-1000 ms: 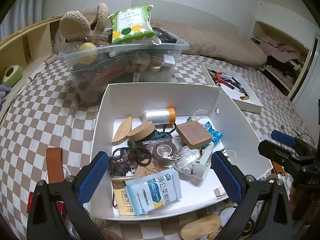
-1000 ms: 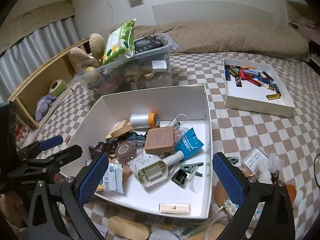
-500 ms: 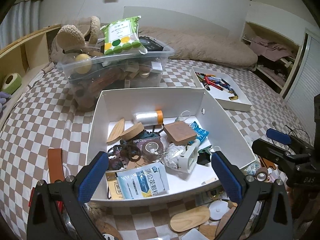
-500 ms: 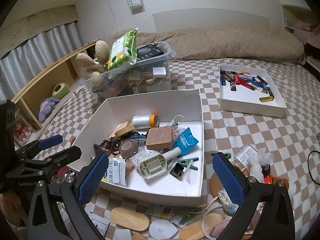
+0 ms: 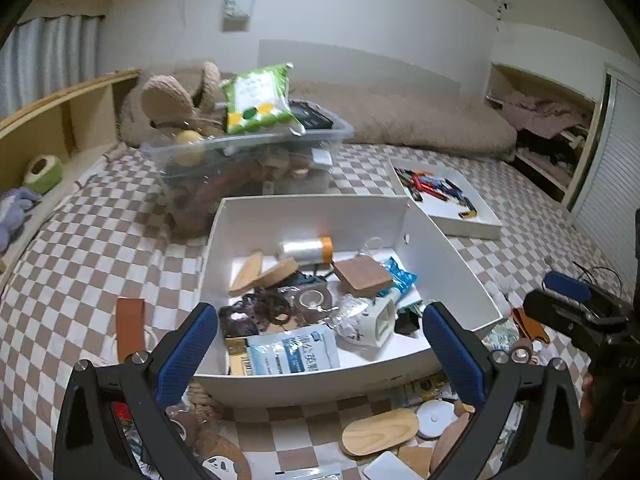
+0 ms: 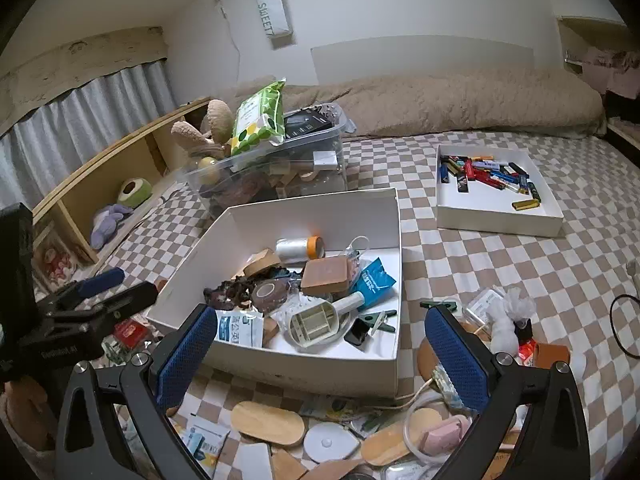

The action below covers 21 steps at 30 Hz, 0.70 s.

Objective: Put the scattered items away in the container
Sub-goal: 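Raise both tools out of the box and move back over the items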

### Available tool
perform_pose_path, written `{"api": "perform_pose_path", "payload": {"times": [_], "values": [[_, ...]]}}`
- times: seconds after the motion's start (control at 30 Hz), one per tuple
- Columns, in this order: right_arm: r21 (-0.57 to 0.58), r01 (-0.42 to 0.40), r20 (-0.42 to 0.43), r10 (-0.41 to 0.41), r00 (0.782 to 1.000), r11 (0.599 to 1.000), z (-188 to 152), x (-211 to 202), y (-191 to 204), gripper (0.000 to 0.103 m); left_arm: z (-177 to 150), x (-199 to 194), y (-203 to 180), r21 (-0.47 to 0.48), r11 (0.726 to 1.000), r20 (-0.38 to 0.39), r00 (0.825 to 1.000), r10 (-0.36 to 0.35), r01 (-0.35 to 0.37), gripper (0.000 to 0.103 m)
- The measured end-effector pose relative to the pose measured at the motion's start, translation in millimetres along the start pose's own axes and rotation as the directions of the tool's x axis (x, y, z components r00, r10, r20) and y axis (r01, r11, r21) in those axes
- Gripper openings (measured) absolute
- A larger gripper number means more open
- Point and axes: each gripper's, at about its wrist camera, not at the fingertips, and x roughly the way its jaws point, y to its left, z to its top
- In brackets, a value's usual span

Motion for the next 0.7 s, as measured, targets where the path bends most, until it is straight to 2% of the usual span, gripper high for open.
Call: {"api": "perform_pose_path", "payload": {"times": [0.5,0.7], "values": [[-0.03,0.012,0.115,-0.008,0.993,0.999,-27,-25,0,0.103,-21,-35,10,-0.045,0.999,0.104,0.995,-0.008,0.013,0.103],[-0.057,0.013,0.129,-0.006,0.992,0.998,-44,-28,3,0.103,-37,-45,11,-0.029,0.999,0.135,0.99,0.032,-0.029,0.103]]}}
